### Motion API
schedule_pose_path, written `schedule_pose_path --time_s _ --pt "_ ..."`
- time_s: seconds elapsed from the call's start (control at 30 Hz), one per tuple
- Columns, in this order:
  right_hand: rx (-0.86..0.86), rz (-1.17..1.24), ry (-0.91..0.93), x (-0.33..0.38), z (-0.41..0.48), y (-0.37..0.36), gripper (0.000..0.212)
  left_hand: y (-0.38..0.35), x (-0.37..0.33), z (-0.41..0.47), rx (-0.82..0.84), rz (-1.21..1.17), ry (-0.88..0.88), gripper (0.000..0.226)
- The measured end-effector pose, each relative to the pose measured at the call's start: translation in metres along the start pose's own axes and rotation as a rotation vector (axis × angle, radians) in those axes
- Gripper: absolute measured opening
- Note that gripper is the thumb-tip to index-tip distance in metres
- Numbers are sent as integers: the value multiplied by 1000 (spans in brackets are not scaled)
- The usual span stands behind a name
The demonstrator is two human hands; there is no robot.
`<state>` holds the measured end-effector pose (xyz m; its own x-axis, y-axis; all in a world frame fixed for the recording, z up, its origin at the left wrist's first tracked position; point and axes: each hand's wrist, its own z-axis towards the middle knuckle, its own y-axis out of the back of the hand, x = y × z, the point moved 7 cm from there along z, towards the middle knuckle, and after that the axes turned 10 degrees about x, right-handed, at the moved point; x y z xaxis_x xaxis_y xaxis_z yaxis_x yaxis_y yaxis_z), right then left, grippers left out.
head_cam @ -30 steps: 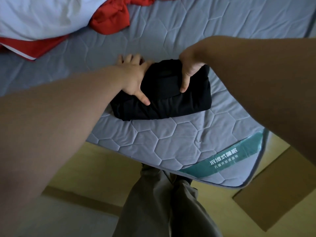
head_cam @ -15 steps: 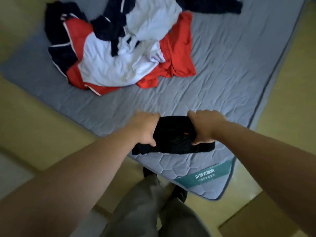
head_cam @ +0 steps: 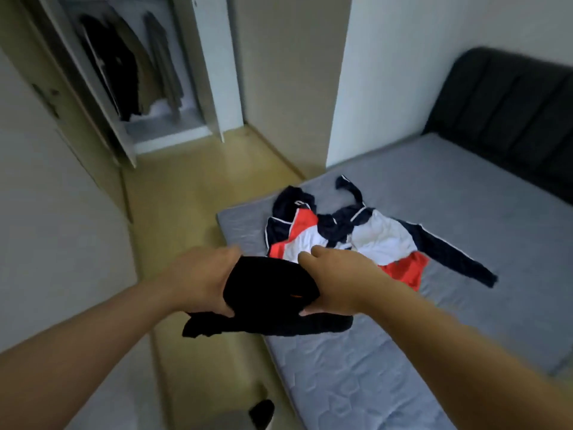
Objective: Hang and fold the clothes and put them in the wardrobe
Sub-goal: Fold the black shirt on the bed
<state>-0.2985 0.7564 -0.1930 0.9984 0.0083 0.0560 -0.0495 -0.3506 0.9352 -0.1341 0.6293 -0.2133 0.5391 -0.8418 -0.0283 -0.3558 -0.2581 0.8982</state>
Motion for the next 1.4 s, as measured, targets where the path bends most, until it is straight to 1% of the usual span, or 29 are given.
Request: schedule_pose_path --time_s 0.1,0.23,0.3,0.4,0.5,0.63,0.8,0.93,1.0,1.07,1.23,1.27,1.3,1.37,1.4 --pt "-141 -150 44 26 20 76 71 64 46 -33 -200 59 72 69" --pt "-294 -285 25 47 56 153 71 131 101 -53 -454 179 91 68" --pt "-362 -325 12 54 80 184 71 155 134 -52 -523 199 106 69" --pt "-463 -329 -16 61 125 227 78 184 190 -39 -600 204 108 82" --pt "-515 -339 -64 62 176 267 79 214 242 -24 -659 217 106 86" --pt "-572 -330 -100 56 235 309 75 256 293 -4 -700 334 124 80" --pt "-528 -272 -110 35 309 345 70 297 339 27 -759 434 86 71" --pt "-491 -249 -104 14 374 371 68 321 378 69 -752 449 77 67" --pt "-474 -239 -97 0 412 385 67 333 403 96 -728 444 98 70" --pt "-478 -268 -91 -13 450 401 67 347 434 125 -690 438 160 75" --pt "-528 -310 -58 -39 543 452 65 393 516 185 -650 385 302 95" --pt "-546 -316 -41 -43 562 464 65 404 531 196 -640 378 308 94" --pt "-566 -319 -18 -46 582 476 64 414 546 206 -635 378 304 87" --pt "-608 -341 31 -52 623 500 63 432 576 223 -643 402 309 68" --pt "-630 -363 55 -52 643 512 62 441 590 231 -652 412 313 61"
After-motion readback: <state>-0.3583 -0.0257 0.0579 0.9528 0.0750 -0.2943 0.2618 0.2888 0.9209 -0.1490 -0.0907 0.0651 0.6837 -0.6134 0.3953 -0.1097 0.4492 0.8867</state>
